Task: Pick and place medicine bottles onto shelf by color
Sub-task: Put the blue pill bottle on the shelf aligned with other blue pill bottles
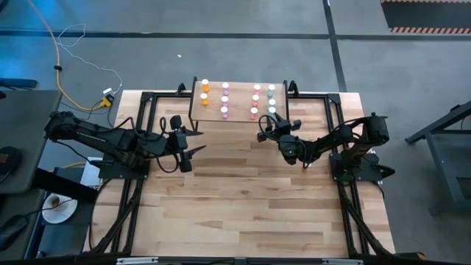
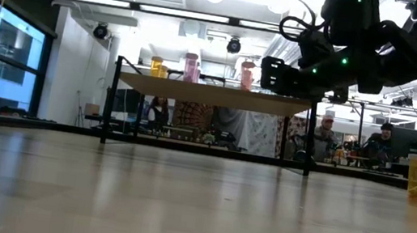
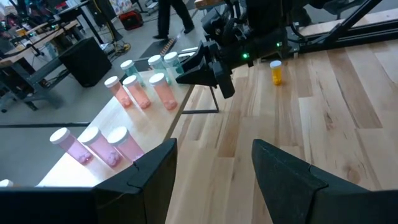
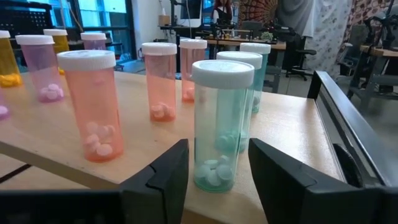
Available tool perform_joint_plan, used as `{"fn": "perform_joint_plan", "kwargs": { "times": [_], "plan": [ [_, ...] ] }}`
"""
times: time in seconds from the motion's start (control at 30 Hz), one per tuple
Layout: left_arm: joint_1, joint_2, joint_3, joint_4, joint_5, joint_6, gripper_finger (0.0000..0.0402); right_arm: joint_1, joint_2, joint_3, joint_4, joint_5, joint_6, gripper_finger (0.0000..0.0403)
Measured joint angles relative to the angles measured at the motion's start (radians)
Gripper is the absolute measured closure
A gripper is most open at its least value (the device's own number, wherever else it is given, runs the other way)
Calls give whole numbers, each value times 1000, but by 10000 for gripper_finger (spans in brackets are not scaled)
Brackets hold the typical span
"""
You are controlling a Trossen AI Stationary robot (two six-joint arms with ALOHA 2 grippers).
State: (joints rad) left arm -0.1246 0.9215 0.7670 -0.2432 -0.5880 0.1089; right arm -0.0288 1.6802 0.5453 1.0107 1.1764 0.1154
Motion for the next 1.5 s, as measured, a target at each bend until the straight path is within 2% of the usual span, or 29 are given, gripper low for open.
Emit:
{"fn": "perform_joint_plan", "kwargs": {
  "times": [0.67,0.83,1.13,1.5],
  "plan": [
    [0,0,0,0,0,-1,202,0,-1,0,2,-6,-3,242],
    [0,0,0,0,0,-3,202,3,-1,0,2,29,-20,242],
    [0,0,0,0,0,-3,202,3,-1,0,2,31,-25,242],
    [0,0,0,0,0,-3,202,3,-1,0,3,-3,-3,242]
  ]
}}
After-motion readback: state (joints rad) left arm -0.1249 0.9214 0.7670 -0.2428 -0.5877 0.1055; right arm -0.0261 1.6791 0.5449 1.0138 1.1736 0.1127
